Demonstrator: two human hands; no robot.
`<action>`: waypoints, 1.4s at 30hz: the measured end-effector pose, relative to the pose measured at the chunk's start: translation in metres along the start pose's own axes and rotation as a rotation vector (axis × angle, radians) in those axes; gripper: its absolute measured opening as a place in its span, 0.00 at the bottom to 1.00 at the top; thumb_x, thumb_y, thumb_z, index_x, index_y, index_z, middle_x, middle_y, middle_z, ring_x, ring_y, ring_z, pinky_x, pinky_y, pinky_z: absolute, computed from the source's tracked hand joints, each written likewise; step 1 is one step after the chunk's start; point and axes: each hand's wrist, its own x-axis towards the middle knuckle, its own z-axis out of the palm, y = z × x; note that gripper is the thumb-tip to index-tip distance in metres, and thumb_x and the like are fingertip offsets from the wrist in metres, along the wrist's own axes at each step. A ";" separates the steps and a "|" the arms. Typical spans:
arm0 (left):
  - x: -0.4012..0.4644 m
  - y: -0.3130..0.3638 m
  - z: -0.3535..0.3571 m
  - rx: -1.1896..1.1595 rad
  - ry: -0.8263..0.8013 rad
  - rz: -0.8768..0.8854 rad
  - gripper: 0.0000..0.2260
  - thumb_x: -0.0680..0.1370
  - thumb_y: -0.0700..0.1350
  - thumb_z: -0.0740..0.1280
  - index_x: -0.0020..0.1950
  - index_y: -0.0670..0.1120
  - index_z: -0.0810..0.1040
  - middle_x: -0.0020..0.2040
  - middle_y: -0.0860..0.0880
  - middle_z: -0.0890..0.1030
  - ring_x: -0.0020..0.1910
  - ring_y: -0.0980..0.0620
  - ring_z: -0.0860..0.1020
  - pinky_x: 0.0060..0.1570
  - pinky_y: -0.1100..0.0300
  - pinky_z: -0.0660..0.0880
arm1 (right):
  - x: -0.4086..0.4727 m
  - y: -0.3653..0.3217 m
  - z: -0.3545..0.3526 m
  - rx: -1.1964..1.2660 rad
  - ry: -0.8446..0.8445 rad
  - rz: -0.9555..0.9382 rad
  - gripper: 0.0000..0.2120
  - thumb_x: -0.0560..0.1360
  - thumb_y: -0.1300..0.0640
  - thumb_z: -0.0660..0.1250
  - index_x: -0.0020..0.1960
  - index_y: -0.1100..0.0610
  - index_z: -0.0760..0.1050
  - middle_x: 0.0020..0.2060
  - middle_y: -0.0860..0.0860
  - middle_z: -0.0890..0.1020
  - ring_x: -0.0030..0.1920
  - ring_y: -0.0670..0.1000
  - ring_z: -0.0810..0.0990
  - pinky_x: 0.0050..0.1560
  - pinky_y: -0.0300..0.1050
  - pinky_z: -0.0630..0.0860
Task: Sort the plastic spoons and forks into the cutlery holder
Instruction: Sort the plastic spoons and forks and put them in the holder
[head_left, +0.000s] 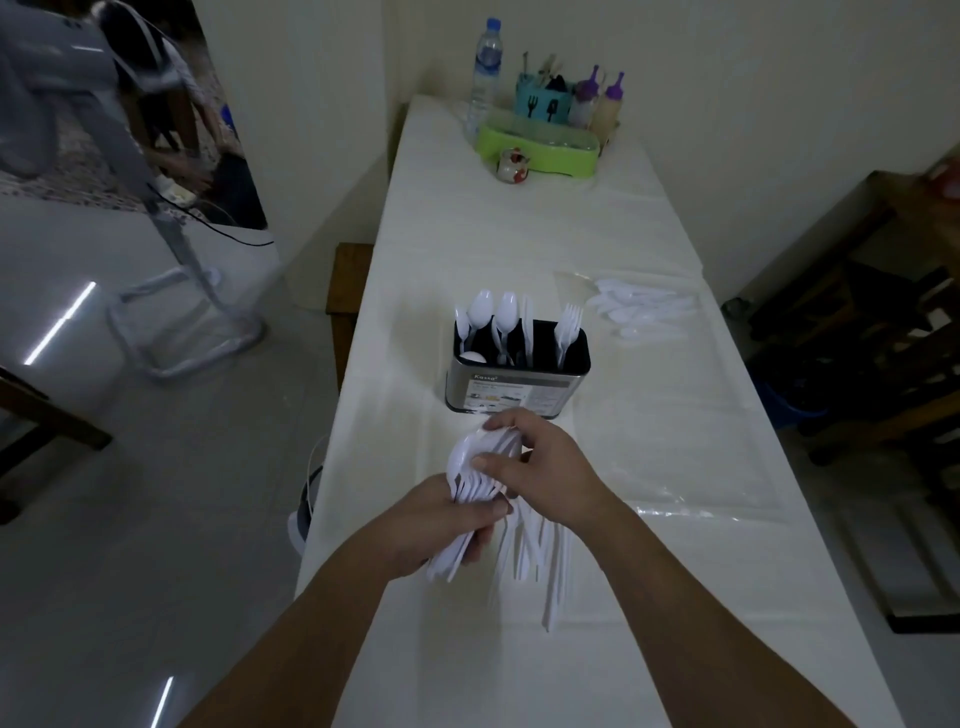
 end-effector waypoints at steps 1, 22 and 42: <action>0.000 0.001 0.000 -0.025 -0.002 0.006 0.13 0.77 0.45 0.71 0.50 0.34 0.79 0.32 0.43 0.79 0.30 0.47 0.76 0.34 0.57 0.73 | 0.001 -0.002 -0.002 -0.004 0.002 -0.011 0.14 0.69 0.52 0.76 0.51 0.48 0.77 0.46 0.49 0.81 0.38 0.52 0.82 0.38 0.44 0.80; 0.016 0.031 -0.012 -0.194 0.125 0.120 0.13 0.82 0.48 0.63 0.46 0.42 0.82 0.38 0.44 0.82 0.28 0.49 0.73 0.28 0.59 0.70 | 0.031 -0.034 -0.031 0.104 0.085 0.080 0.07 0.73 0.58 0.73 0.48 0.54 0.77 0.36 0.49 0.82 0.29 0.47 0.80 0.30 0.37 0.72; 0.039 0.035 -0.023 -0.314 0.091 0.173 0.10 0.81 0.45 0.66 0.60 0.45 0.79 0.48 0.39 0.84 0.29 0.52 0.73 0.26 0.63 0.66 | 0.062 -0.037 -0.052 0.133 0.163 0.058 0.03 0.74 0.60 0.72 0.45 0.55 0.79 0.36 0.57 0.82 0.29 0.50 0.78 0.31 0.41 0.76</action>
